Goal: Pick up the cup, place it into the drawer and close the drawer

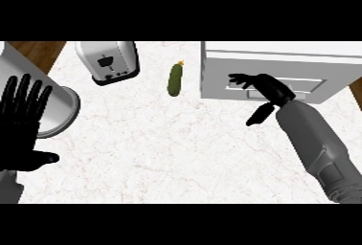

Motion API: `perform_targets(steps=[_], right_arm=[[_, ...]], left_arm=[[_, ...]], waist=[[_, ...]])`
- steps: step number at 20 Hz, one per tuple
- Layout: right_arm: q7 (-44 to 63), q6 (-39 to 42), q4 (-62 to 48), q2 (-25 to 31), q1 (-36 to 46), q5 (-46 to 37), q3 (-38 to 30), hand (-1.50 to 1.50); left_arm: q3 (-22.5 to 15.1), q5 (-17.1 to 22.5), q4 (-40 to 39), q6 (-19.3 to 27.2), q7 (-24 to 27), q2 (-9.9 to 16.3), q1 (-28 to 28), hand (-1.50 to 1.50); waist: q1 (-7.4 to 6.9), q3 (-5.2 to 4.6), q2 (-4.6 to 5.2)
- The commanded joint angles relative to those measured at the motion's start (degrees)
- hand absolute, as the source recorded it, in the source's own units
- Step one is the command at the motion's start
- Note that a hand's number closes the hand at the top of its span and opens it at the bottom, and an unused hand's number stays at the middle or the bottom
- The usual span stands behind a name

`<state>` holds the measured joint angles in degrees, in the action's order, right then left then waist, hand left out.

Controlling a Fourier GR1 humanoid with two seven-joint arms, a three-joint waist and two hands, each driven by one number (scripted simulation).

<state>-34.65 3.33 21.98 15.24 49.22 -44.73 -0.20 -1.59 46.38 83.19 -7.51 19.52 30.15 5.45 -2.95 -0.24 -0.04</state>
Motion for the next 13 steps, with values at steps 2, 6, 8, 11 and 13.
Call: perform_targets(steps=[2,6,8,11,13], right_arm=[[1.4,-1.0,-8.2,2.7,4.9,-0.4,-2.3,-1.5],[3.4,0.1,-10.0,3.9,8.8,0.4,-3.7,-1.5],[1.3,1.9,-10.5,6.4,9.0,0.6,-3.9,-1.5],[-0.5,0.2,-11.5,6.3,7.0,0.2,-3.5,-1.5],[1.1,0.7,-12.0,5.7,8.7,0.5,-3.8,-1.5]], left_arm=[[1.0,-0.1,-4.0,-1.8,-0.6,0.2,3.2,-1.5],[-1.5,-2.3,0.5,-0.3,-0.4,-1.0,1.3,-1.5],[-0.5,-2.9,-3.1,-1.5,1.5,-1.0,2.1,-1.5],[-0.8,-2.8,-2.2,-1.0,0.8,-1.5,2.5,-1.5],[-1.9,-3.8,-0.8,0.1,1.2,-2.7,1.3,-1.5]], waist=[[-0.34,0.35,1.79],[-2.71,0.46,2.09],[-2.06,0.4,2.33],[-2.32,0.45,2.3],[-2.47,0.44,1.91]])
